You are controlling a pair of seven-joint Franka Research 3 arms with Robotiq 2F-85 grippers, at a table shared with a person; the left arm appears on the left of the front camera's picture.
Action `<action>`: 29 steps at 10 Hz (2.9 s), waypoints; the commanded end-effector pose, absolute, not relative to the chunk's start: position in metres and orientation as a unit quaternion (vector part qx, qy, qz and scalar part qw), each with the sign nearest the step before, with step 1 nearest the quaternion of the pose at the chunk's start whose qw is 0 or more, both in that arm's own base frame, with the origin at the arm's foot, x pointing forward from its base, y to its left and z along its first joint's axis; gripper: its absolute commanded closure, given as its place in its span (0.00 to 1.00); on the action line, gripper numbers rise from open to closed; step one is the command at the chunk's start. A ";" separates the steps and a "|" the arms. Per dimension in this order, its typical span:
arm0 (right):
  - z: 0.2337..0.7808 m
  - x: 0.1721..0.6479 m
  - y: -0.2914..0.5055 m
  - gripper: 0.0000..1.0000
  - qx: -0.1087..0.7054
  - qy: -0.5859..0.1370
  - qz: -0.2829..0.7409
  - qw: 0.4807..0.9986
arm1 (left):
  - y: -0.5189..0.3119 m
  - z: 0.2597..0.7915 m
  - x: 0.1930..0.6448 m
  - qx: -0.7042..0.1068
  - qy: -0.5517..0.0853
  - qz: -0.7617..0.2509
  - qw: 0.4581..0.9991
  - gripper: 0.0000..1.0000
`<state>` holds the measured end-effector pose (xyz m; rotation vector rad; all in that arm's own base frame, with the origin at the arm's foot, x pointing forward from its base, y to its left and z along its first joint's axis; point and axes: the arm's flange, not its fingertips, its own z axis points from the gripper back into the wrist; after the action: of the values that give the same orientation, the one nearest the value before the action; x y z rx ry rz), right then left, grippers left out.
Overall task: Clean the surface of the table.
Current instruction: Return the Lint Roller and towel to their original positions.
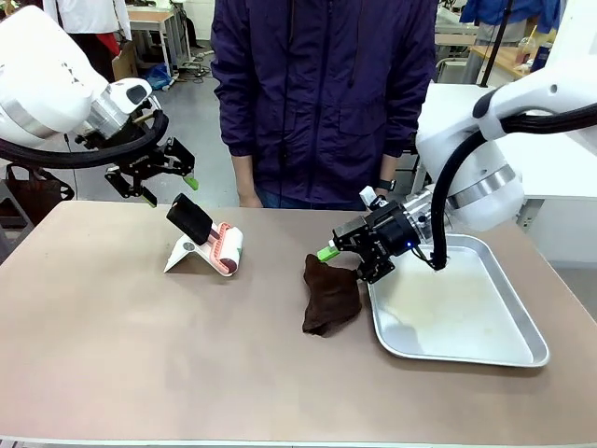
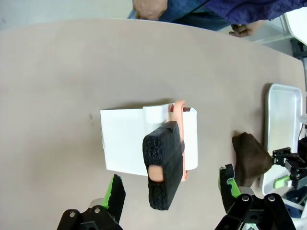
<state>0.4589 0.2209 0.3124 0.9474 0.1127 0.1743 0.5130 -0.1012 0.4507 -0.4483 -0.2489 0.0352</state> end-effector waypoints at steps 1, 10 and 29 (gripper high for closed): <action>0.345 0.465 0.244 0.00 0.290 0.091 0.053 0.951 | -0.098 0.459 0.495 -0.214 -0.137 0.027 0.967 0.00; 0.429 0.411 0.209 0.00 0.221 0.051 0.055 0.972 | -0.039 0.490 0.398 -0.274 -0.213 0.054 0.936 0.00; 0.431 0.342 -0.038 0.00 0.638 -0.041 -0.044 0.768 | 0.079 0.422 0.325 -0.520 -0.175 -0.086 0.832 0.00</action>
<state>0.3434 -0.0344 0.4261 1.4039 -0.0950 -0.0728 0.3258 0.0769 0.4188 -1.1031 -0.3800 -0.1705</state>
